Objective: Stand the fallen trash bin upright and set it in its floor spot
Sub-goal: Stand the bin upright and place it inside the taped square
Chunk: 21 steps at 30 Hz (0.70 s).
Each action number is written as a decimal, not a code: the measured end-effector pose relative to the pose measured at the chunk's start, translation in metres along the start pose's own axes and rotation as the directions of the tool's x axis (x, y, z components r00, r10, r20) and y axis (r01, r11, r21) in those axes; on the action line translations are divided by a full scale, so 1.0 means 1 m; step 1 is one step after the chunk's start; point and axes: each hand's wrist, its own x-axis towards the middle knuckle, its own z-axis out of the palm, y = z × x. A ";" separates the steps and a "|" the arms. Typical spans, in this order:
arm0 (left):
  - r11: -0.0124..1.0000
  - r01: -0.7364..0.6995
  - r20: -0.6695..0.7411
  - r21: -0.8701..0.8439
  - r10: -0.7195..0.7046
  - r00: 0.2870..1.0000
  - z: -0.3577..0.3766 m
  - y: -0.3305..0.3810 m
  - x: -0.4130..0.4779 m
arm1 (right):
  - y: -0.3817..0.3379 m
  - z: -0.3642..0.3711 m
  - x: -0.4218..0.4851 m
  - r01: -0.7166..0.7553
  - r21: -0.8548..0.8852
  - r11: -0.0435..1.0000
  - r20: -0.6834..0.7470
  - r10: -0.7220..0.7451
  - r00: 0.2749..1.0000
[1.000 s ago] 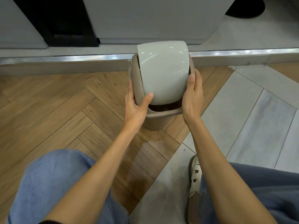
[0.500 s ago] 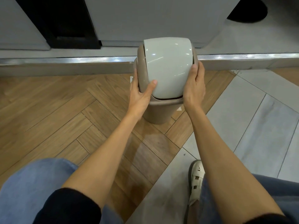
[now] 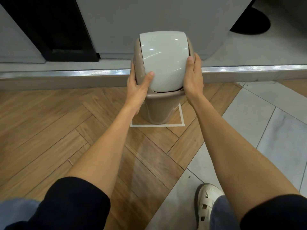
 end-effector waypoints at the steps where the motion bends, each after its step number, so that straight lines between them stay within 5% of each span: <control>1: 1.000 0.000 0.000 0.001 0.000 1.000 -0.001 -0.001 0.005 | 0.000 0.002 0.005 0.004 0.004 1.000 0.008 -0.004 1.000; 21: 0.994 0.053 -0.007 0.095 -0.053 0.999 -0.005 0.003 0.039 | 0.001 0.017 0.039 0.031 0.008 0.999 0.013 -0.031 0.999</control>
